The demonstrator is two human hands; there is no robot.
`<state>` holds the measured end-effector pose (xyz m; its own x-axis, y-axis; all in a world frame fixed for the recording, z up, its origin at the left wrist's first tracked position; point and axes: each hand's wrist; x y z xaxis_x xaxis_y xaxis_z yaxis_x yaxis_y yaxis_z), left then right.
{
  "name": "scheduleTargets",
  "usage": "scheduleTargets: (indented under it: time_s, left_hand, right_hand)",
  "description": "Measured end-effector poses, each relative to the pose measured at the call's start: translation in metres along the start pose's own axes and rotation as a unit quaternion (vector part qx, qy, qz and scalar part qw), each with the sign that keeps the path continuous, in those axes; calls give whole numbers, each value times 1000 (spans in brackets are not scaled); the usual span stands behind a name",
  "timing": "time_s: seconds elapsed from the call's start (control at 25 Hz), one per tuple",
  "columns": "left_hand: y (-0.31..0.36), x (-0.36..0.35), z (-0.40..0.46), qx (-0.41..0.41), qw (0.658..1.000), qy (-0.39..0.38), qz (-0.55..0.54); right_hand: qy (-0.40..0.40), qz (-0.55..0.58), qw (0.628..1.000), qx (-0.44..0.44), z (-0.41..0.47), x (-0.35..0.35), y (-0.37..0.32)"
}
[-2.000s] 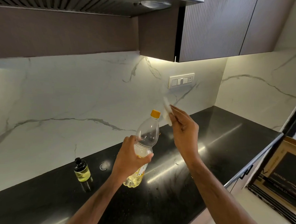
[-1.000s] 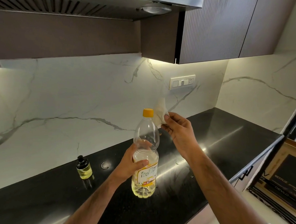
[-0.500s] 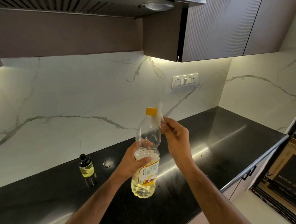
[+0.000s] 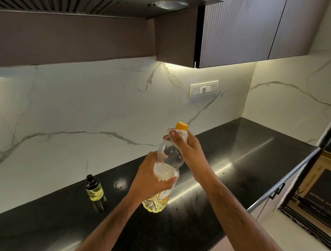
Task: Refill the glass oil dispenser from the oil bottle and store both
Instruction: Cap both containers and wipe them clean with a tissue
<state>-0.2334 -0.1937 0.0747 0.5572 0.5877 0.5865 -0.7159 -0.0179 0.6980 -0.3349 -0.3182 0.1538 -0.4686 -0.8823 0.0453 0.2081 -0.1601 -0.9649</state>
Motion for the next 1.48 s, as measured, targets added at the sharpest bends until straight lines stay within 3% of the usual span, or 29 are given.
scheduleTargets:
  time_s: [0.12, 0.2, 0.28, 0.52, 0.68, 0.84, 1.0, 1.08, 1.2, 1.32, 1.48]
  left_hand:
    - [8, 16, 0, 1, 984, -77, -159]
    - [16, 26, 0, -4, 935, -153, -320]
    - [17, 28, 1, 0, 887, -207, -413]
    - [14, 25, -2, 38, 850, -272, -449]
    - [21, 18, 1, 38, 813, -327, -480]
    - [20, 11, 5, 13, 810, -329, -486]
    - [8, 9, 5, 11, 814, -299, -498]
    - [3, 9, 6, 5, 820, -276, -501]
    - [3, 9, 11, 33, 879, -154, -449]
    - [5, 12, 17, 23, 943, -16, -331]
    - [8, 9, 24, 41, 988, 61, -133]
  right_hand:
    - [-90, 53, 994, 42, 1, 8, -4]
    - [-169, 128, 976, 40, 2, 8, -3]
    - [-207, 224, 952, -2, 4, 5, 2]
    - [-312, 315, 888, -121, 26, 7, 1]
    - [-433, 283, 853, -70, 45, 8, -11]
    - [-460, 297, 836, -19, 51, 8, -15]
    - [-370, 278, 885, -44, 32, 9, -3]
    - [-245, 251, 935, -56, 11, 0, 4]
    - [-61, 167, 984, -5, -14, -22, 10]
    - [-30, 80, 994, 71, -27, -36, 15]
    - [-19, -54, 991, 117, -27, -46, 20]
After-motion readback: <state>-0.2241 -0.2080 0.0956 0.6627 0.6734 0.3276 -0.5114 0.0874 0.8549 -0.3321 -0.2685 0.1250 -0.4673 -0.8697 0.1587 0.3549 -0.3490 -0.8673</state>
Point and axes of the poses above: each hand's wrist, its own z-axis towards the middle knuckle, its own x-axis out of the back of the hand, y = z × x, and after that the axes turned 10 degrees about -y, right-handed
